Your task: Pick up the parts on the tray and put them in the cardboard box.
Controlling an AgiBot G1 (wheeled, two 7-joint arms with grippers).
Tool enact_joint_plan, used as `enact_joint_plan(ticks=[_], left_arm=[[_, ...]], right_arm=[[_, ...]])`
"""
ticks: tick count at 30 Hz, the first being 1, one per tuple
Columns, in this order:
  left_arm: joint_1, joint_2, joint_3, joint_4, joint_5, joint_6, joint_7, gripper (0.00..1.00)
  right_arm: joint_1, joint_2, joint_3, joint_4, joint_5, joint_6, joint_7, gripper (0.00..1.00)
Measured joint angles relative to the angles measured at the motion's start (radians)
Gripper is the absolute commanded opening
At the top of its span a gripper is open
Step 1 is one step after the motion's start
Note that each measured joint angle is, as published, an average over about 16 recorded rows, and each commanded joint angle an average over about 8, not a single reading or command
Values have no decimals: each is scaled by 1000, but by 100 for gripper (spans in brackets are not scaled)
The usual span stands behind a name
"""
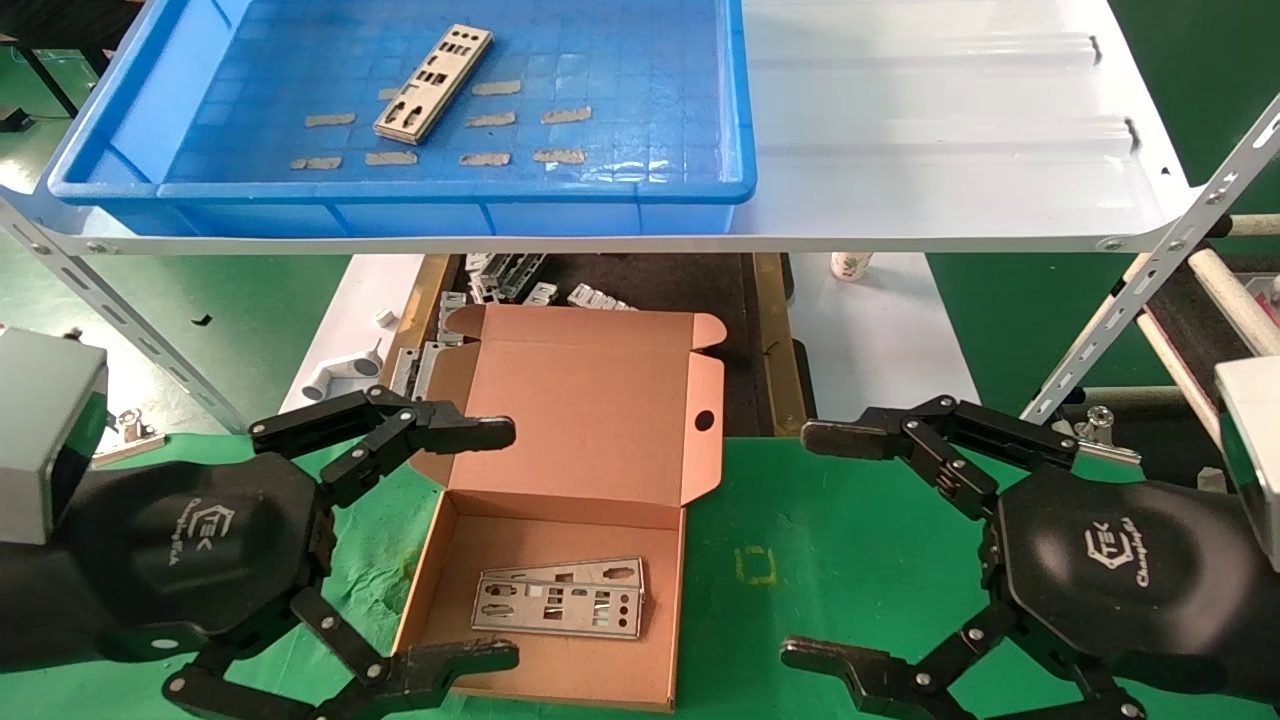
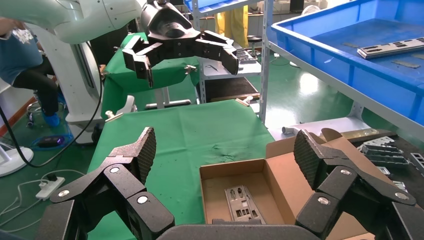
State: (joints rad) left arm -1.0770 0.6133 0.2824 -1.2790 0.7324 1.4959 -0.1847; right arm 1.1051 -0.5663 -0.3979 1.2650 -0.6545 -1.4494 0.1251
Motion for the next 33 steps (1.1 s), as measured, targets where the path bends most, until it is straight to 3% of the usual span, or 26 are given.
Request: enact_joint_plan(ticks=[33], left_arm=[[0,0,0,0,0,0,0,100]], right_arm=[[0,0,0,0,0,0,0,100]])
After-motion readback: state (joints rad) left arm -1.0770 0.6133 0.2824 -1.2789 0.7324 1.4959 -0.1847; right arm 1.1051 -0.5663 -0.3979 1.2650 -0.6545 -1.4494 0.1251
